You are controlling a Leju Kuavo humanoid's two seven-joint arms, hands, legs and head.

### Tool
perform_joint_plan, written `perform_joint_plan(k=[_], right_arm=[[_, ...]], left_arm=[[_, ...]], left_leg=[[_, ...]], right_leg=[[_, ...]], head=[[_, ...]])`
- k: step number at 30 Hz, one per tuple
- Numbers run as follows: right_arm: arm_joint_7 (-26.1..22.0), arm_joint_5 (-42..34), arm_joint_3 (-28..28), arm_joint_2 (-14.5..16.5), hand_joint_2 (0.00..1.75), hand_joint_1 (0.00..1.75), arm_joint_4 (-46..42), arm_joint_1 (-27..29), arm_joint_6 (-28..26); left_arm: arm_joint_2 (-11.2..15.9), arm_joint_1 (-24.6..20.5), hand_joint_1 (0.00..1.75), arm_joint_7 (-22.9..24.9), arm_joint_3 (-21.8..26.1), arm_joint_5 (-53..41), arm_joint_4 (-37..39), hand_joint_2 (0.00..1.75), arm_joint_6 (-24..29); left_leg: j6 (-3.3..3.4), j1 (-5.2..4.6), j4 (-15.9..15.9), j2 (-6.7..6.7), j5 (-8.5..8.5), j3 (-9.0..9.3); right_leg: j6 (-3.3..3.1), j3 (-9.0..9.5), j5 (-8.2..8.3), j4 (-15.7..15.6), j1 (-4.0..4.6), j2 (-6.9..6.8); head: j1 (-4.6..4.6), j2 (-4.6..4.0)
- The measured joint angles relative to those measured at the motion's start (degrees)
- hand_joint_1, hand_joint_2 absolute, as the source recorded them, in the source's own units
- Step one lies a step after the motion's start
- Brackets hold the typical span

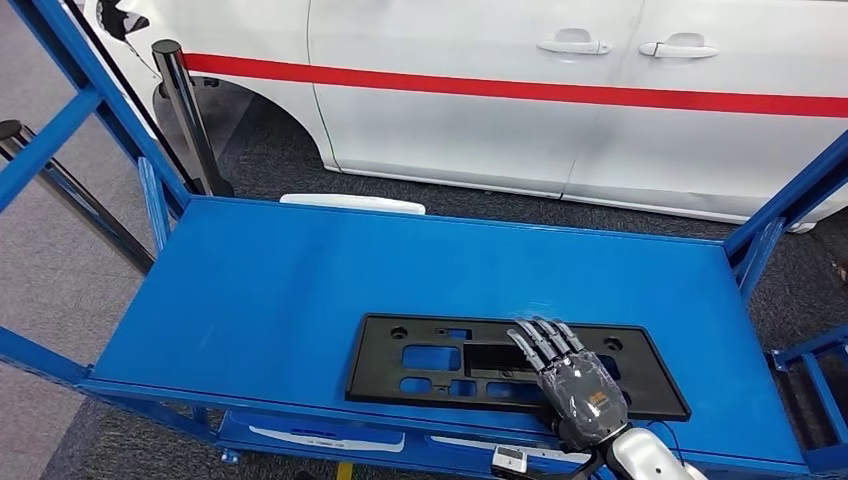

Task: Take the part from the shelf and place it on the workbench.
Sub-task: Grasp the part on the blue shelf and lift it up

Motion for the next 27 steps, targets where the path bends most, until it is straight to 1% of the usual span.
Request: perform_joint_plan(k=[1,2,3,4,5,7,8,9,10,11,13,14,15,16,17,18,19,20,21,22,24,25,27], right_arm=[[0.75,1.87,-0.17,0.45,1.75,1.29,0.34,0.2,-0.86],[1.46,3.63,-0.45,0.94,1.75,1.62,0.63,0.41,-1.74],[2.12,5.23,-0.84,1.48,1.75,1.7,0.92,0.6,-2.57],[2.75,6.65,-1.39,2.08,1.75,1.71,1.23,0.85,-3.32],[3.14,7.61,-2.03,2.66,1.75,1.73,1.54,1.14,-3.87],[3.55,8.54,-3.26,3.72,1.75,1.75,2.15,1.73,-4.72],[3.63,8.69,-3.84,4.2,1.75,1.75,2.42,1.97,-5.02],[3.68,8.74,-4.34,4.65,1.75,1.75,2.67,2.14,-5.26],[3.7,8.79,-4.78,5.04,1.75,1.75,2.88,2.28,-5.4],[3.72,8.87,-5.22,5.45,1.75,1.75,3.09,2.46,-5.52],[3.75,9.04,-5.75,6.04,1.75,1.75,3.41,2.88,-5.68],[3.77,9.1,-5.93,6.31,1.75,1.75,3.54,3.07,-5.74],[3.77,9.13,-6.09,6.52,1.75,1.75,3.65,3.2,-5.77],[3.75,9.14,-6.25,6.7,1.75,1.75,3.75,3.32,-5.79],[3.68,9.12,-6.39,6.82,1.75,1.75,3.8,3.42,-5.77],[3.59,9.09,-6.53,6.91,1.75,1.75,3.83,3.53,-5.75],[3.51,9.04,-6.65,6.99,1.75,1.75,3.86,3.62,-5.73],[3.42,8.95,-6.78,7.05,1.75,1.75,3.88,3.7,-5.71],[3.37,8.83,-6.92,7.13,1.75,1.75,3.9,3.76,-5.7],[3.32,8.69,-7.05,7.18,1.75,1.75,3.92,3.8,-5.7],[3.17,8.44,-7.36,7.2,1.75,1.75,3.91,3.92,-5.72],[3.08,8.35,-7.5,7.2,1.75,1.75,3.91,4.0,-5.73],[2.84,8.2,-7.76,7.19,1.75,1.75,3.91,4.18,-5.75]], left_arm=[[-0.01,0.03,0.0,0.02,0.0,-0.04,0.0,0.0,-0.01],[-0.03,0.03,0.0,0.05,0.0,-0.09,0.0,0.0,-0.02],[-0.05,0.02,0.0,0.09,0.0,-0.15,0.0,0.0,-0.03],[-0.05,0.0,0.0,0.14,0.0,-0.21,0.0,0.0,-0.04],[-0.05,-0.03,0.0,0.17,0.0,-0.24,0.0,0.0,-0.04],[-0.04,-0.04,0.0,0.24,0.0,-0.25,0.0,0.0,-0.03],[-0.04,-0.04,0.0,0.25,0.0,-0.26,0.0,0.0,-0.03],[-0.04,-0.03,0.0,0.27,-0.01,-0.26,0.0,0.0,-0.03],[-0.04,-0.04,0.0,0.27,-0.01,-0.26,0.0,0.0,-0.03],[-0.05,-0.04,0.0,0.28,-0.02,-0.26,0.0,0.0,-0.02],[-0.05,0.0,0.0,0.28,-0.02,-0.26,0.0,0.0,-0.03],[-0.04,0.07,0.0,0.28,-0.02,-0.26,0.0,0.0,-0.03],[-0.04,0.16,0.0,0.28,-0.02,-0.26,0.0,0.0,-0.04],[-0.04,0.23,0.0,0.28,-0.02,-0.25,0.0,0.0,-0.05],[-0.03,0.26,0.0,0.28,-0.02,-0.25,0.0,0.0,-0.06],[-0.03,0.24,0.0,0.27,-0.02,-0.24,0.0,0.0,-0.07],[0.01,0.17,0.0,0.27,-0.02,-0.24,0.0,0.0,-0.07],[0.03,0.09,0.0,0.26,-0.02,-0.24,0.0,0.0,-0.07],[0.06,0.05,0.0,0.25,-0.03,-0.24,0.0,0.0,-0.07],[0.08,0.06,0.0,0.25,-0.03,-0.24,0.0,0.0,-0.07],[0.07,0.25,0.0,0.25,-0.04,-0.24,0.0,0.0,-0.07],[0.06,0.33,0.0,0.25,-0.03,-0.24,0.0,0.0,-0.06],[0.04,0.29,0.0,0.26,-0.02,-0.24,0.0,0.0,-0.05]], left_leg=[[-0.14,0.05,0.17,-0.02,-0.12,0.0],[-0.33,0.13,0.43,-0.06,-0.29,0.02],[-0.59,0.16,0.71,-0.11,-0.51,-0.01],[-0.93,0.1,1.1,-0.18,-0.76,-0.1],[-1.25,0.02,1.36,-0.23,-0.93,-0.2],[-1.84,-0.1,1.53,-0.29,-1.05,-0.29],[-2.12,-0.02,1.56,-0.27,-1.15,-0.34],[-2.42,0.08,2.1,-0.26,-1.64,-0.54],[-2.69,0.16,3.6,-0.24,-2.71,-1.19],[-2.94,0.22,6.19,-0.22,-4.34,-2.35],[-3.16,0.26,13.42,-0.2,-7.93,-5.67],[-3.15,0.27,16.47,-0.19,-8.93,-7.11],[-3.04,0.25,17.83,-0.19,-8.88,-7.76],[-2.81,0.2,17.28,-0.19,-7.84,-7.48],[-2.44,0.11,14.31,-0.2,-5.84,-6.03],[-1.98,-0.06,10.2,-0.22,-3.69,-4.08],[-1.49,-0.26,6.36,-0.23,-2.26,-2.29],[-1.16,-0.44,3.53,-0.23,-1.39,-1.02],[-0.96,-0.64,2.07,-0.23,-1.2,-0.45],[-0.87,-0.78,1.66,-0.23,-1.32,-0.34],[-0.66,-0.65,0.85,-0.15,-0.78,-0.02],[-0.47,-0.48,0.37,-0.09,-0.49,0.2],[-0.12,-0.27,-0.21,0.05,-0.07,0.39]], right_leg=[[0.14,1.0,1.61,-2.02,-0.18,-0.01],[0.26,2.9,3.75,-5.77,-0.38,-0.03],[0.31,4.88,5.28,-9.73,-0.51,-0.04],[0.14,6.44,6.45,-13.01,-0.52,0.03],[-0.11,7.18,6.8,-14.69,-0.45,0.11],[-0.88,7.2,6.74,-15.13,-0.15,0.3],[-1.24,7.2,6.8,-15.16,-0.14,0.29],[-1.64,7.21,6.87,-15.23,-0.14,0.27],[-2.02,7.22,6.94,-15.31,-0.17,0.22],[-2.35,7.22,7.0,-15.4,-0.19,0.15],[-2.66,7.1,6.99,-15.39,0.02,0.03],[-2.71,7.07,6.99,-15.39,0.17,0.0],[-2.75,7.07,6.97,-15.38,0.3,0.01],[-2.79,7.14,6.96,-15.38,0.44,0.03],[-2.81,7.27,6.93,-15.37,0.55,0.05],[-2.83,7.41,6.89,-15.38,0.64,0.07],[-2.77,7.45,6.86,-15.36,0.78,0.04],[-2.64,7.38,6.88,-15.34,0.81,0.03],[-2.43,7.25,6.94,-15.35,0.77,0.01],[-2.15,7.15,7.04,-15.41,0.69,-0.02],[-1.51,7.17,6.98,-15.36,0.66,-0.02],[-1.24,6.96,6.42,-14.69,0.69,-0.01],[-0.83,5.11,3.73,-10.45,0.56,0.03]], head=[[0.01,0.0],[0.01,0.0],[0.01,0.0],[-0.01,0.0],[-0.04,0.0],[-0.11,0.0],[-0.12,0.0],[-0.11,0.0],[-0.12,0.0],[-0.13,0.0],[-0.14,0.0],[-0.14,0.0],[-0.14,0.0],[-0.14,0.0],[-0.14,0.0],[-0.14,0.0],[-0.1,0.0],[-0.11,0.0],[-0.1,0.0],[-0.11,0.0],[-0.14,0.0],[-0.08,0.0],[0.04,0.0]])
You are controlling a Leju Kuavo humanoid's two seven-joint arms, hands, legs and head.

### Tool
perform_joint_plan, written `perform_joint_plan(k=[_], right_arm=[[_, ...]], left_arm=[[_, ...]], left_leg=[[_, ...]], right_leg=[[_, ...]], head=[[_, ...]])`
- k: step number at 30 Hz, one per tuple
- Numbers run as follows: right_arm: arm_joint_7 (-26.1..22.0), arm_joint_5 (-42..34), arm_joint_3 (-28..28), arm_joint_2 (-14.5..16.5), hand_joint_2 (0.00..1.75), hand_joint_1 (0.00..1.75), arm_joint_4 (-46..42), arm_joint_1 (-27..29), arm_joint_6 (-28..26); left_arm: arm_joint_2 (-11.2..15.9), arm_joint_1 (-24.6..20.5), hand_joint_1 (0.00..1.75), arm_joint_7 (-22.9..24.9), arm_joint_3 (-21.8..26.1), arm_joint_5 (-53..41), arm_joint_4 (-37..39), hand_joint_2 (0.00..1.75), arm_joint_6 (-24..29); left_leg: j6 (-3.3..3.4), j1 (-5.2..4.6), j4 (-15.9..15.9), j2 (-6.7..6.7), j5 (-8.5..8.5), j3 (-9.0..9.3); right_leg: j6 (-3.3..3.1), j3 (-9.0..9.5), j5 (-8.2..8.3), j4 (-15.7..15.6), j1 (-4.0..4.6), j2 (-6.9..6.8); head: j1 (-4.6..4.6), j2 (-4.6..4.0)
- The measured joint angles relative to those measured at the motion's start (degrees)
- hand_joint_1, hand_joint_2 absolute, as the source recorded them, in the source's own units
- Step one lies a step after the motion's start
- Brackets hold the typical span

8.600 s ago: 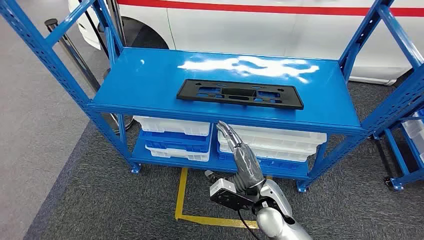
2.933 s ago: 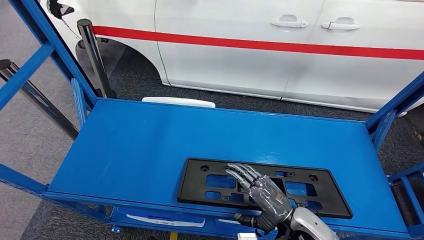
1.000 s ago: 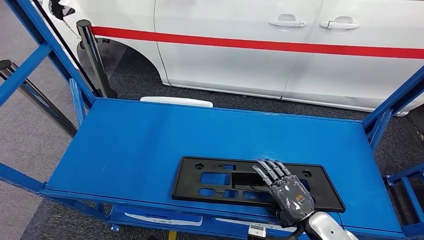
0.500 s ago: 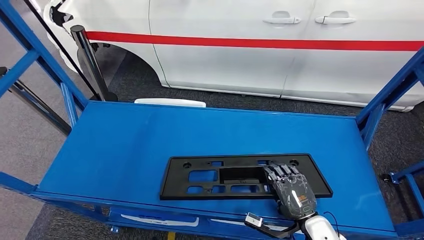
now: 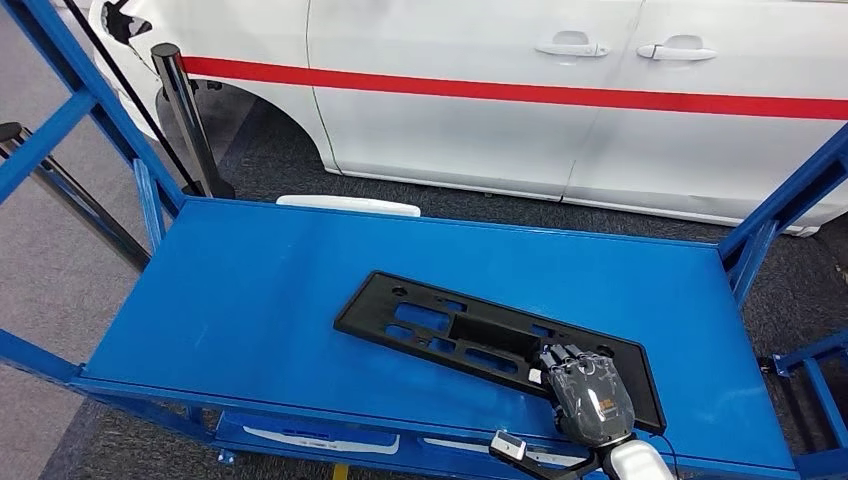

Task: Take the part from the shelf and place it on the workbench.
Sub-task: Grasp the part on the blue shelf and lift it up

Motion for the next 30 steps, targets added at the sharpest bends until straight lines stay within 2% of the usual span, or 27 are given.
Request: perform_joint_plan(k=[2,3,4,5,6,8,9,10,13,15,16,18,19,20,21,23,24,25,26,28,30], right_arm=[[-0.24,-0.11,-0.08,0.0,1.75,1.75,-0.01,0.19,-0.03],[-0.41,-0.19,-0.13,0.0,1.75,1.75,-0.01,0.38,-0.09],[-0.65,-0.32,-0.22,0.01,1.75,1.75,-0.02,0.59,-0.19],[-0.95,-0.49,-0.37,0.01,1.75,1.75,-0.07,0.8,-0.36],[-1.31,-0.68,-0.56,0.02,1.75,1.75,-0.2,1.01,-0.65],[-2.05,-0.61,-0.97,0.09,1.75,1.75,-0.91,1.49,-1.99],[-2.36,-0.05,-1.15,0.23,1.75,1.75,-1.57,1.97,-3.29],[-2.55,0.94,-1.31,0.46,1.75,1.75,-2.44,2.67,-4.96],[-1.92,7.3,-1.5,1.7,1.75,1.75,-5.75,5.29,-11.07],[-0.95,11.63,-1.5,2.73,1.75,1.75,-8.22,6.82,-14.27],[-0.55,12.61,-1.5,3.22,1.75,1.75,-9.3,7.47,-15.04],[-0.03,12.88,-1.5,3.99,1.75,1.75,-10.87,8.48,-15.52],[0.19,12.91,-1.5,4.3,1.75,1.75,-11.42,8.86,-15.55],[0.34,12.92,-1.5,4.51,1.75,1.75,-11.84,9.15,-15.55],[0.44,12.92,-1.5,4.63,1.75,1.75,-12.19,9.36,-15.55],[0.56,12.92,-1.5,4.79,1.75,1.75,-12.73,9.59,-15.55],[0.58,12.92,-1.5,4.85,1.75,1.75,-12.96,9.65,-15.55],[0.6,12.92,-1.5,4.91,1.75,1.75,-13.13,9.67,-15.55],[0.6,12.92,-1.5,4.97,1.75,1.75,-13.25,9.7,-15.55],[0.62,12.93,-1.5,5.04,1.75,1.75,-13.47,9.78,-15.58],[0.24,13.06,-1.67,5.12,1.75,1.75,-13.72,9.94,-16.09]], left_arm=[[-0.01,-0.11,0.0,0.0,0.0,-0.01,0.0,0.0,0.01],[-0.01,-0.1,0.0,0.0,0.0,-0.01,0.0,0.0,0.02],[-0.01,-0.07,0.0,0.0,0.0,-0.01,0.0,0.0,0.03],[-0.02,-0.02,0.0,0.0,0.0,0.01,0.0,0.0,0.05],[-0.02,0.02,0.0,0.0,0.0,0.03,0.0,0.0,0.07],[-0.03,0.03,0.0,-0.12,0.0,0.19,0.0,0.0,0.07],[-0.03,0.0,0.0,-0.28,0.01,0.36,0.0,0.0,0.05],[-0.02,-0.02,0.0,-0.52,0.01,0.53,0.0,0.0,0.03],[-0.01,0.05,0.0,-1.13,0.09,1.05,0.0,0.0,-0.03],[-0.01,0.07,0.0,-1.25,0.24,1.18,0.0,0.0,-0.03],[-0.01,0.07,0.0,-1.28,0.31,1.19,0.0,0.0,-0.03],[-0.01,0.1,0.0,-1.31,0.42,1.19,0.0,0.0,-0.04],[-0.01,0.14,0.0,-1.31,0.44,1.19,0.0,0.0,-0.04],[-0.01,0.19,0.0,-1.3,0.46,1.19,0.0,0.0,-0.04],[-0.01,0.22,0.0,-1.3,0.47,1.19,0.0,0.0,-0.04],[0.0,0.22,0.0,-1.29,0.49,1.19,0.0,0.0,-0.03],[0.01,0.16,0.0,-1.3,0.5,1.2,0.0,0.0,-0.02],[0.02,0.09,0.0,-1.31,0.5,1.2,0.0,0.0,-0.02],[0.02,0.04,0.0,-1.32,0.5,1.2,0.0,0.0,-0.02],[0.03,0.06,0.0,-1.33,0.51,1.21,0.0,0.0,-0.02],[-0.01,0.13,0.0,-1.33,0.52,1.21,0.0,0.0,-0.02]], left_leg=[[0.19,-0.03,0.02,0.02,0.06,-0.11],[0.2,-0.05,0.1,0.03,0.02,-0.15],[0.18,-0.04,0.19,0.04,-0.03,-0.18],[0.13,0.0,0.33,0.04,-0.13,-0.19],[0.01,0.1,0.57,0.03,-0.28,-0.21],[-0.57,0.22,1.42,-0.05,-0.84,-0.37],[-0.96,0.2,1.93,-0.12,-1.16,-0.55],[-1.32,0.15,2.32,-0.18,-1.41,-0.74],[-2.19,0.26,2.58,-0.24,-1.73,-0.93],[-2.79,0.45,4.58,-0.2,-3.36,-1.7],[-3.04,0.53,7.21,-0.19,-5.02,-2.83],[-3.33,0.59,14.56,-0.18,-8.59,-6.19],[-3.37,0.61,17.42,-0.18,-9.47,-7.53],[-3.3,0.61,18.48,-0.18,-9.26,-8.06],[-3.12,0.6,17.23,-0.18,-7.92,-7.5],[-2.42,0.48,9.91,-0.2,-3.87,-4.14],[-2.06,0.35,6.24,-0.21,-2.51,-2.5],[-1.78,0.2,3.84,-0.22,-1.86,-1.45],[-1.61,0.05,2.78,-0.22,-1.85,-1.06],[-1.3,0.06,2.18,-0.22,-1.62,-0.84],[-0.74,0.32,1.19,-0.11,-0.99,-0.37]], right_leg=[[0.31,-2.67,-2.9,5.61,-0.2,0.0],[0.48,-3.75,-3.58,7.83,-0.33,-0.01],[0.66,-4.5,-3.74,9.33,-0.49,-0.02],[0.85,-4.55,-3.05,9.36,-0.69,-0.03],[1.07,-3.74,-1.53,7.67,-0.93,-0.05],[1.33,-0.24,1.83,0.55,-1.23,-0.09],[1.17,1.04,2.69,-2.18,-1.21,-0.05],[0.89,1.67,2.85,-3.65,-1.13,0.0],[-0.44,1.52,2.69,-3.9,-0.84,0.15],[-1.22,1.59,2.83,-4.15,-0.9,0.12],[-1.5,1.62,2.86,-4.23,-0.91,0.06],[-1.77,1.54,2.81,-4.2,-0.72,-0.01],[-1.83,1.54,2.78,-4.18,-0.6,-0.01],[-1.88,1.56,2.75,-4.16,-0.51,0.02],[-1.9,1.64,2.73,-4.15,-0.42,0.08],[-1.88,1.88,2.68,-4.16,-0.31,0.21],[-1.76,1.93,2.64,-4.12,-0.21,0.26],[-1.57,1.91,2.64,-4.12,-0.17,0.28],[-1.32,1.86,2.67,-4.17,-0.17,0.28],[-0.65,1.89,2.78,-4.38,-0.17,0.26],[-0.09,1.56,1.83,-3.29,-0.13,0.2]], head=[[0.02,0.0],[0.01,0.0],[0.01,0.0],[0.01,0.0],[0.02,0.0],[0.05,0.0],[0.04,0.0],[0.03,0.0],[0.0,0.0],[-0.02,0.0],[-0.04,0.0],[-0.05,0.0],[-0.05,0.0],[-0.05,0.0],[-0.05,0.0],[-0.04,0.0],[-0.04,0.0],[-0.03,0.0],[-0.03,0.0],[-0.03,0.0],[0.02,0.0]])
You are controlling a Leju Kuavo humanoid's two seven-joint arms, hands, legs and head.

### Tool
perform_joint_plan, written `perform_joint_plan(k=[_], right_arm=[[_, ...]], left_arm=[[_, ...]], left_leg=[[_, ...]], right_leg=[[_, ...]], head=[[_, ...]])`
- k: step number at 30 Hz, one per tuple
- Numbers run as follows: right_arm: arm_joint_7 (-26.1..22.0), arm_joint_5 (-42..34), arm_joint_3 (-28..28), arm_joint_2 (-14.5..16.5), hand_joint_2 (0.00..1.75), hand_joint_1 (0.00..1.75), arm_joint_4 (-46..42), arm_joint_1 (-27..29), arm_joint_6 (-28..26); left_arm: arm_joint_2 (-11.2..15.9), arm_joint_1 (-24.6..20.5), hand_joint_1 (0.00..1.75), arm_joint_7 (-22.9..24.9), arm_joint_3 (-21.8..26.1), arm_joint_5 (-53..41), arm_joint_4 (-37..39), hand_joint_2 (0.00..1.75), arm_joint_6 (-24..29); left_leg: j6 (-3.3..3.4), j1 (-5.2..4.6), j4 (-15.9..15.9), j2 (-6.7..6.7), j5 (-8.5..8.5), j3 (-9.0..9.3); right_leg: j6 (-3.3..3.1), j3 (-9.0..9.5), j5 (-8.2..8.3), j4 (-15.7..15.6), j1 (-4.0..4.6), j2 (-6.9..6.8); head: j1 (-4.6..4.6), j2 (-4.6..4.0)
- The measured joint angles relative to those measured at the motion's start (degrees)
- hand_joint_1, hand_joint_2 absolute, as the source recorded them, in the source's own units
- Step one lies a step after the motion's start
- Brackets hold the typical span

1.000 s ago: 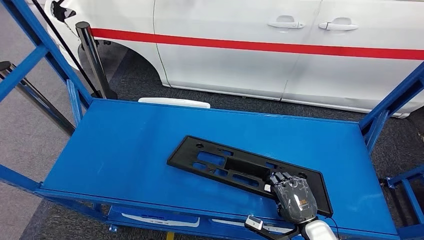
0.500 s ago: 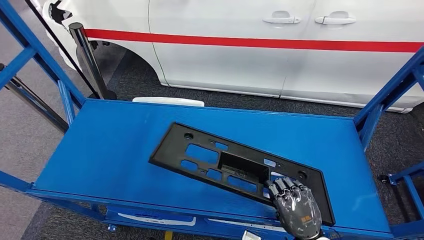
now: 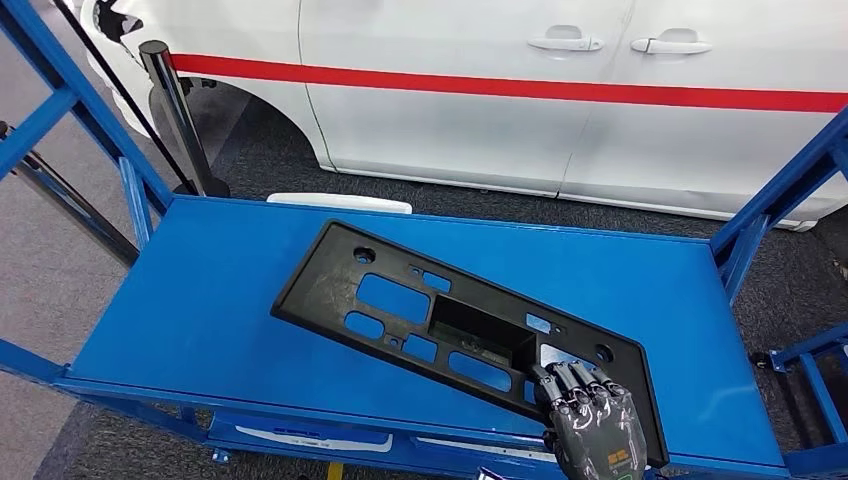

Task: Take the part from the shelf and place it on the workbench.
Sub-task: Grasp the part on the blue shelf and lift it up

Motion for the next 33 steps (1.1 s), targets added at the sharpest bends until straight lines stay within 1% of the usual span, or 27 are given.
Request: perform_joint_plan(k=[1,3,4,5,6,7,8,9,10,11,12,14,15,17,19,20,21,22,23,24,25,26,28,30,31,32,33], right_arm=[[-1.07,0.09,-0.5,0.25,1.75,1.75,-0.26,0.26,-0.72],[-6.76,0.21,-3.18,1.84,1.75,1.75,-1.27,1.38,-2.58],[-11.37,0.22,-5.26,3.29,1.75,1.75,-2.05,2.04,-3.33],[-16.21,0.24,-7.35,4.91,1.75,1.75,-2.85,2.53,-3.77],[-20.61,0.24,-9.18,6.53,1.75,1.75,-3.59,2.81,-4.0],[-24.35,0.24,-10.75,8.14,1.75,1.75,-4.26,2.91,-4.09],[-27.26,0.24,-12.06,9.66,1.75,1.75,-4.84,2.94,-4.11],[-29.85,0.24,-13.42,11.26,1.75,1.75,-5.33,2.92,-4.13],[-32.16,0.24,-14.83,12.92,1.75,1.75,-5.78,2.91,-4.14],[-34.05,0.23,-16.16,14.49,1.75,1.75,-6.11,2.88,-4.16],[-35.64,0.24,-17.36,16.01,1.75,1.75,-6.33,2.81,-4.19],[-37.92,0.25,-18.8,18.41,1.75,1.75,-6.54,2.54,-4.24],[-39.05,0.25,-19.23,19.46,1.75,1.75,-6.57,2.31,-4.26],[-41.1,0.25,-19.91,21.22,1.75,1.75,-6.57,1.7,-4.27],[-42.41,0.26,-20.54,22.14,1.75,1.75,-6.17,0.58,-4.27],[-42.71,0.27,-20.79,22.27,1.75,1.75,-5.76,-0.2,-4.27],[-42.87,0.27,-20.94,22.31,1.75,1.75,-5.26,-1.04,-4.27],[-42.95,0.27,-21.01,22.28,1.75,1.75,-4.74,-1.85,-4.27],[-42.98,0.28,-21.04,22.22,1.75,1.75,-4.2,-2.65,-4.27],[-43.01,0.28,-21.04,22.12,1.75,1.75,-3.59,-3.45,-4.27],[-43.04,0.29,-21.04,21.95,1.75,1.75,-2.85,-4.3,-4.27],[-43.05,0.3,-21.04,21.74,1.75,1.75,-2.05,-5.12,-4.27],[-43.13,0.3,-21.04,21.31,1.75,1.75,-0.49,-6.33,-4.27],[-43.21,0.3,-21.04,20.94,1.75,1.75,0.7,-6.95,-4.27],[-43.22,0.3,-21.04,20.76,1.75,1.75,1.18,-7.17,-4.28],[-43.22,0.3,-21.04,20.59,1.75,1.75,1.63,-7.31,-4.3],[-43.2,0.3,-21.04,20.45,1.75,1.75,2.1,-7.39,-4.32]], left_arm=[[-0.03,-0.02,0.0,-0.01,0.0,-0.01,0.0,0.0,-0.07],[-0.06,-0.07,0.0,-0.14,0.0,-0.02,0.0,0.0,-0.41],[-0.06,-0.04,0.0,-0.29,0.01,-0.03,0.0,0.0,-0.68],[-0.06,-0.01,0.0,-0.49,0.01,-0.03,0.0,0.0,-0.93],[-0.1,0.02,0.0,-0.68,0.02,-0.03,0.0,0.0,-1.14],[-0.15,0.03,0.0,-0.87,0.02,-0.04,0.0,0.0,-1.32],[-0.21,0.02,0.0,-1.02,0.02,-0.04,0.0,0.0,-1.47],[-0.28,-0.02,0.0,-1.13,0.02,-0.04,0.0,0.0,-1.63],[-0.32,-0.06,0.0,-1.22,0.02,-0.04,0.0,0.0,-1.8],[-0.35,-0.1,0.0,-1.29,0.02,-0.03,0.0,0.0,-1.92],[-0.36,-0.13,0.0,-1.34,0.02,-0.03,0.0,0.0,-2.0],[-0.37,-0.17,0.0,-1.38,0.02,-0.03,0.0,0.0,-2.07],[-0.37,-0.19,0.0,-1.38,0.02,-0.04,0.0,0.0,-2.1],[-0.38,-0.23,0.0,-1.39,0.02,-0.11,0.0,0.0,-2.21],[-0.39,-0.24,0.0,-1.4,0.02,-0.19,0.0,0.0,-2.41],[-0.39,-0.24,0.0,-1.39,0.02,-0.26,0.0,0.0,-2.54],[-0.39,-0.26,0.0,-1.39,0.02,-0.35,0.0,0.0,-2.69],[-0.38,-0.31,0.0,-1.39,0.02,-0.44,0.0,0.0,-2.86],[-0.38,-0.39,0.0,-1.39,0.02,-0.51,0.0,0.0,-2.99],[-0.37,-0.51,0.0,-1.4,0.02,-0.54,0.0,0.0,-3.12],[-0.37,-0.65,0.0,-1.49,0.02,-0.54,0.0,0.44,-3.24],[-0.37,-0.77,0.0,-1.61,0.01,-0.53,0.0,0.87,-3.37],[-0.37,-0.89,0.0,-1.89,0.0,-0.53,0.0,1.75,-3.75],[-0.37,-0.91,0.0,-2.03,0.0,-0.54,0.0,1.75,-4.1],[-0.37,-0.93,0.0,-2.08,0.0,-0.54,0.0,1.75,-4.23],[-0.37,-0.94,0.0,-2.11,0.0,-0.55,0.0,1.75,-4.31],[-0.37,-0.93,0.0,-2.13,0.0,-0.54,0.0,1.75,-4.38]], left_leg=[[0.3,0.14,-0.43,0.07,0.29,0.2],[0.63,0.03,-0.49,0.14,0.38,0.19],[0.68,0.0,-0.45,0.15,0.35,0.17],[0.67,0.0,-0.38,0.15,0.29,0.2],[0.59,0.04,-0.25,0.14,0.19,0.22],[0.44,0.12,0.02,0.12,0.0,0.24],[0.18,0.18,0.45,0.09,-0.3,0.19],[-0.19,0.14,1.04,0.03,-0.69,0.02],[-0.59,0.09,1.55,-0.04,-1.04,-0.17],[-0.98,0.0,1.88,-0.09,-1.27,-0.36],[-1.33,-0.03,1.97,-0.13,-1.35,-0.5],[-1.95,0.17,2.06,-0.12,-1.55,-0.51],[-2.26,0.28,2.83,-0.11,-2.21,-0.77],[-2.77,0.48,7.67,-0.09,-5.32,-2.81],[-3.1,0.59,14.49,-0.09,-8.51,-6.02],[-3.18,0.61,16.28,-0.09,-8.84,-6.88],[-3.2,0.62,16.41,-0.08,-8.21,-6.95],[-3.14,0.63,14.25,-0.08,-6.58,-5.93],[-3.03,0.64,10.65,-0.08,-4.48,-4.2],[-2.87,0.6,6.9,-0.09,-2.89,-2.48],[-2.62,0.51,3.94,-0.11,-1.75,-1.19],[-2.35,0.4,2.34,-0.14,-1.3,-0.56],[-1.68,0.21,1.74,-0.2,-1.08,-0.57],[-0.84,0.35,1.14,-0.15,-0.54,-0.45],[-0.39,0.42,0.8,-0.1,-0.27,-0.38],[-0.05,0.44,0.6,-0.04,-0.09,-0.34],[0.15,0.32,0.54,-0.01,-0.05,-0.37]], right_leg=[[0.19,-0.87,-1.35,2.03,0.02,-0.03],[0.45,-4.06,-4.86,8.85,-0.12,-0.04],[0.62,-5.68,-6.05,12.15,-0.19,-0.04],[0.82,-6.57,-6.19,13.89,-0.32,-0.04],[1.02,-6.5,-5.25,13.55,-0.5,-0.07],[1.22,-5.35,-3.42,11.06,-0.75,-0.12],[1.4,-3.56,-1.45,7.27,-1.04,-0.19],[1.42,-1.93,-0.14,3.85,-1.1,-0.2],[1.24,-0.8,0.62,1.4,-1.17,-0.18],[0.96,-0.33,0.7,0.26,-1.1,-0.11],[0.53,-0.38,0.55,0.2,-0.88,-0.01],[-0.3,-0.42,0.76,0.0,-0.88,0.07],[-0.72,-0.41,0.88,-0.16,-0.94,0.07],[-1.27,-0.47,1.08,-0.41,-1.09,-0.04],[-1.45,-0.62,1.11,-0.42,-1.02,-0.15],[-1.47,-0.65,1.11,-0.42,-0.99,-0.17],[-1.47,-0.63,1.12,-0.42,-0.99,-0.17],[-1.45,-0.55,1.12,-0.42,-1.01,-0.16],[-1.39,-0.45,1.11,-0.41,-1.03,-0.15],[-1.22,-0.39,1.12,-0.39,-0.96,-0.14],[-0.96,-0.39,1.16,-0.37,-0.87,-0.12],[-0.63,-0.42,1.25,-0.42,-0.77,-0.1],[0.13,-0.42,1.58,-0.76,-0.65,-0.07],[0.73,-0.49,1.32,-0.63,-0.76,-0.11],[0.92,-1.12,0.32,0.77,-0.8,-0.13],[0.99,-2.32,-1.28,3.39,-0.81,-0.15],[1.03,-4.0,-3.13,6.99,-0.73,-0.17]], head=[[0.03,0.0],[0.05,0.0],[0.04,0.0],[0.04,0.0],[0.04,0.0],[0.04,0.0],[0.05,0.0],[0.05,0.0],[0.03,0.0],[0.0,0.0],[-0.03,0.0],[-0.04,0.0],[-0.07,0.0],[-0.13,0.0],[-0.16,0.0],[-0.16,0.0],[-0.16,0.0],[-0.16,0.0],[-0.16,0.0],[-0.15,0.0],[-0.15,0.0],[-0.14,0.0],[-0.14,0.0],[-0.11,0.0],[-0.1,0.0],[-0.07,0.0],[-0.06,0.0]])
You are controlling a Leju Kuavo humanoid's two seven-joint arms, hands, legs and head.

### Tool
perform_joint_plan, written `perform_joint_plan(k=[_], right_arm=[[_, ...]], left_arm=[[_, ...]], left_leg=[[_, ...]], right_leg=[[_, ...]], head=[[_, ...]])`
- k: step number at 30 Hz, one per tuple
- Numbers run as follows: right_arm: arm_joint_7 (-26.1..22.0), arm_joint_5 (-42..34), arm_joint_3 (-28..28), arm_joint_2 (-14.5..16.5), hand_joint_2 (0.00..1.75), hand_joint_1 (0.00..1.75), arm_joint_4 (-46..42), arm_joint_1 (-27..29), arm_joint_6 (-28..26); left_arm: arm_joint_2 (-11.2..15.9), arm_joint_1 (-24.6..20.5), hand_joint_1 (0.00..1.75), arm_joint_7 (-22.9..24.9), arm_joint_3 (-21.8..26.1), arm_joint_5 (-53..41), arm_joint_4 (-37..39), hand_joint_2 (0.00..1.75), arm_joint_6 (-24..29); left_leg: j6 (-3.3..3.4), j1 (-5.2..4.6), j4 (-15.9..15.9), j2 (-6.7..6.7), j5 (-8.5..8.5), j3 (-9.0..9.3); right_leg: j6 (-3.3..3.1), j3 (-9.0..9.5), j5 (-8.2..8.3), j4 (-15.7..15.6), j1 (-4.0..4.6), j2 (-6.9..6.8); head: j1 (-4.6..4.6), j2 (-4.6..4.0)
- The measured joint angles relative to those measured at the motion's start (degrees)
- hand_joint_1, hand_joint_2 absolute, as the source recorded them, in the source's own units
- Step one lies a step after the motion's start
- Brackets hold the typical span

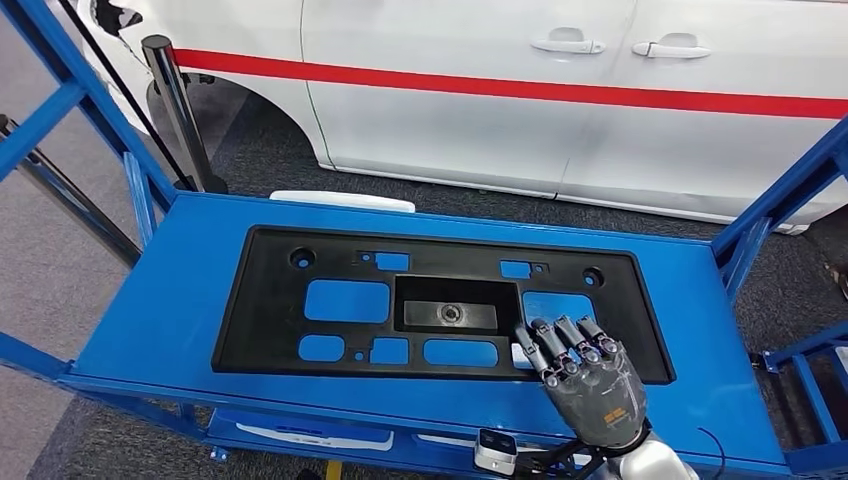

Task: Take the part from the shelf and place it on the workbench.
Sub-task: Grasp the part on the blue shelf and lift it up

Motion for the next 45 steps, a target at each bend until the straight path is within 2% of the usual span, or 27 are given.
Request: perform_joint_plan(k=[1,2,3,4,6,7,9,12,14,16,17,18,19,21,23,24,27,29,32,33,34,35,37,39,41,43,45], right_arm=[[0.07,0.0,0.0,-0.14,1.75,1.75,0.54,-0.05,-0.02],[0.23,0.0,0.0,-0.28,1.75,1.75,1.08,-0.04,-0.03],[0.55,0.0,0.0,-0.43,1.75,1.75,1.59,-0.04,-0.03],[1.14,0.0,0.0,-0.62,1.75,1.75,2.02,-0.04,-0.02],[3.27,0.0,0.07,-1.21,1.75,1.75,2.71,-0.14,0.13],[4.54,0.0,0.16,-1.57,1.75,1.75,2.98,-0.27,0.24],[6.51,0.0,0.38,-2.27,1.75,1.75,3.47,-0.59,0.51],[10.95,0.0,1.4,-3.49,1.75,1.75,3.94,-1.1,1.95],[19.78,0.0,4.52,-5.99,1.75,1.75,4.12,-2.66,4.33],[29.53,0.01,8.99,-9.23,1.75,1.75,4.39,-5.05,6.46],[33.25,0.02,11.2,-10.66,1.75,1.75,4.55,-6.2,7.23],[36.23,0.02,13.26,-11.87,1.75,1.75,4.69,-7.31,7.82],[38.81,0.02,15.37,-13.02,1.75,1.75,4.84,-8.41,8.34],[43.48,0.02,19.97,-15.28,1.75,1.75,5.11,-10.63,9.12],[47.97,0.02,24.62,-17.29,1.75,1.75,5.27,-12.83,9.79],[50.12,0.03,26.71,-18.1,1.75,1.75,5.35,-14.02,10.09],[56.0,0.04,32.79,-20.48,1.75,1.75,5.62,-17.43,10.82],[58.12,0.04,35.95,-21.83,1.75,1.75,5.78,-19.11,11.06],[61.08,0.04,40.25,-23.38,1.75,1.75,6.24,-21.47,11.31],[62.12,0.04,41.54,-23.81,1.75,1.75,6.44,-22.12,11.43],[63.17,0.04,42.84,-24.19,1.75,1.75,6.66,-22.81,11.6],[64.09,0.04,44.02,-24.52,1.75,1.75,6.86,-23.53,11.76],[65.28,0.04,45.94,-24.98,1.75,1.75,7.14,-24.81,12.0],[65.63,0.04,47.31,-25.32,1.75,1.75,7.33,-25.67,12.05],[65.79,0.04,48.44,-25.6,1.75,1.75,7.54,-26.26,12.05],[65.95,0.04,49.23,-25.76,1.75,1.75,7.69,-26.7,12.05],[66.05,0.04,49.75,-25.82,1.75,1.75,7.78,-27.11,12.06]], left_arm=[[0.0,0.03,0.0,0.02,0.0,0.05,0.0,1.75,0.0],[0.0,0.08,0.0,0.13,0.0,0.14,0.0,1.75,0.1],[0.0,0.14,0.0,0.39,0.0,0.2,0.0,1.75,0.39],[0.0,0.17,0.0,0.9,0.0,0.15,0.0,1.75,0.98],[-0.05,0.18,0.0,2.26,0.0,-0.11,0.0,1.75,2.82],[-0.1,0.15,0.0,2.86,0.0,-0.26,0.0,1.75,3.73],[-0.17,0.1,0.0,3.49,0.0,-0.44,0.0,1.75,4.86],[-0.16,0.02,0.0,3.85,-0.01,-0.67,0.0,1.75,5.94],[-0.16,-0.05,0.0,4.29,-0.05,-0.91,0.0,1.75,7.12],[-0.17,-0.09,0.0,4.71,-0.1,-1.16,0.0,1.75,7.92],[-0.17,-0.06,0.0,4.88,-0.11,-1.23,0.0,1.75,8.13],[-0.17,-0.01,0.0,5.03,-0.11,-1.26,0.0,1.75,8.3],[-0.16,0.03,0.0,5.19,-0.11,-1.28,0.0,1.75,8.46],[-0.14,-0.07,0.0,5.43,-0.13,-1.35,0.0,1.75,8.64],[-0.14,-0.3,0.0,5.55,-0.16,-1.49,0.0,1.75,8.75],[-0.15,-0.37,0.0,5.56,-0.17,-1.56,0.0,1.75,8.78],[-0.16,-0.26,0.0,5.58,-0.18,-1.67,0.0,1.75,8.84],[-0.17,-0.23,0.0,5.6,-0.18,-1.68,0.0,1.75,8.86],[-0.17,-0.3,0.0,5.63,-0.19,-1.7,0.0,1.75,8.88],[-0.17,-0.26,0.0,5.66,-0.2,-1.71,0.0,1.75,8.88],[-0.17,-0.21,0.0,5.68,-0.2,-1.72,0.0,1.75,8.88],[-0.17,-0.16,0.0,5.7,-0.2,-1.74,0.0,1.75,8.87],[-0.17,-0.12,0.0,5.71,-0.2,-1.77,0.0,1.75,8.86],[-0.17,-0.13,0.0,5.71,-0.2,-1.8,0.0,1.75,8.86],[-0.17,-0.16,0.0,5.72,-0.2,-1.8,0.0,1.75,8.87],[-0.17,-0.12,0.0,5.73,-0.2,-1.8,0.0,1.75,8.88],[-0.17,-0.05,0.0,5.73,-0.2,-1.81,0.0,1.75,8.87]], left_leg=[[0.16,-0.13,0.03,0.04,0.0,-0.05],[0.24,-0.28,0.07,0.04,-0.03,-0.06],[0.32,-0.44,0.13,0.02,-0.08,-0.05],[0.37,-0.57,0.19,-0.03,-0.14,0.0],[0.33,-0.8,0.32,-0.17,-0.34,0.13],[0.2,-0.95,0.45,-0.22,-0.46,0.12],[-0.22,-1.07,0.57,-0.24,-0.57,-0.04],[-1.06,-1.01,0.81,-0.22,-0.97,-0.15],[-1.69,-0.89,4.24,-0.23,-3.33,-1.61],[-2.28,-0.46,11.53,-0.22,-7.02,-4.95],[-2.54,-0.24,14.72,-0.22,-8.14,-6.41],[-2.74,-0.05,16.32,-0.22,-8.27,-7.09],[-2.89,0.11,15.78,-0.21,-7.32,-6.76],[-2.9,0.32,8.79,-0.19,-3.4,-3.3],[-2.55,0.21,2.08,-0.22,-0.95,-0.18],[-2.3,0.09,0.71,-0.24,-0.67,0.29],[-1.17,0.0,0.15,-0.19,0.07,0.02],[-0.2,0.17,-0.54,-0.03,0.92,-0.22],[0.42,-0.02,-0.53,0.16,1.62,-1.23],[0.44,-0.09,-0.39,0.2,1.79,-1.58],[0.39,-0.13,-0.19,0.21,1.92,-1.94],[0.32,-0.13,0.05,0.2,2.02,-2.26],[0.17,-0.12,0.52,0.2,2.11,-2.71],[-0.22,-0.22,0.92,0.16,2.23,-3.1],[-0.93,-0.36,1.16,0.08,2.57,-3.44],[-1.67,-0.33,1.31,0.02,2.77,-3.69],[-2.31,-0.18,3.41,-0.01,0.57,-4.72]], right_leg=[[0.02,-1.84,-1.63,3.87,0.05,0.0],[0.01,-3.1,-2.3,6.5,0.12,0.0],[-0.09,-3.47,-1.9,7.24,0.17,0.0],[-0.27,-2.77,-0.5,5.77,0.21,0.0],[-0.9,0.67,2.99,-1.21,0.43,-0.02],[-1.19,2.22,4.09,-4.54,0.6,-0.05],[-1.6,3.56,4.6,-7.73,1.0,-0.04],[-2.21,3.65,4.98,-8.35,0.78,0.0],[-2.73,3.77,5.29,-8.82,0.37,-0.11],[-2.96,3.61,5.41,-8.84,0.36,-0.15],[-2.98,3.54,5.44,-8.81,0.35,-0.16],[-2.96,3.5,5.46,-8.75,0.33,-0.16],[-2.93,3.48,5.49,-8.66,0.28,-0.14],[-2.78,3.47,5.51,-8.46,0.17,-0.12],[-2.24,3.27,5.65,-8.26,0.27,-0.11],[-1.85,3.1,5.81,-8.26,0.31,-0.11],[-0.72,2.81,6.17,-8.44,0.22,-0.07],[-0.36,1.78,3.75,-5.95,0.19,-0.05],[-0.14,-2.05,-2.56,4.49,0.16,-0.04],[-0.07,-2.66,-3.33,6.84,0.16,-0.04],[-0.05,-2.25,-2.98,7.14,0.15,-0.05],[-0.07,-0.92,-1.85,5.5,0.14,-0.06],[-0.17,2.98,0.99,-0.57,0.1,-0.08],[-0.49,5.99,1.93,-5.73,0.24,-0.06],[-0.97,6.83,1.99,-7.87,0.56,0.02],[-1.7,6.36,2.61,-8.1,0.56,0.02],[-2.74,5.74,3.34,-8.29,0.39,-0.09]], head=[[0.0,0.0],[0.01,0.0],[-0.01,0.0],[0.0,0.0],[-0.01,0.0],[-0.01,0.0],[-0.02,0.0],[-0.03,0.0],[-0.18,0.0],[-0.31,0.0],[-0.29,0.0],[-0.29,0.0],[-0.3,0.0],[-0.3,0.0],[-0.29,0.0],[-0.28,0.0],[-0.27,0.0],[-0.22,0.0],[-0.21,0.0],[-0.2,0.0],[-0.21,0.0],[-0.2,0.0],[-0.2,0.0],[-0.22,0.0],[-0.25,0.0],[-0.24,0.0],[-0.27,0.0]])
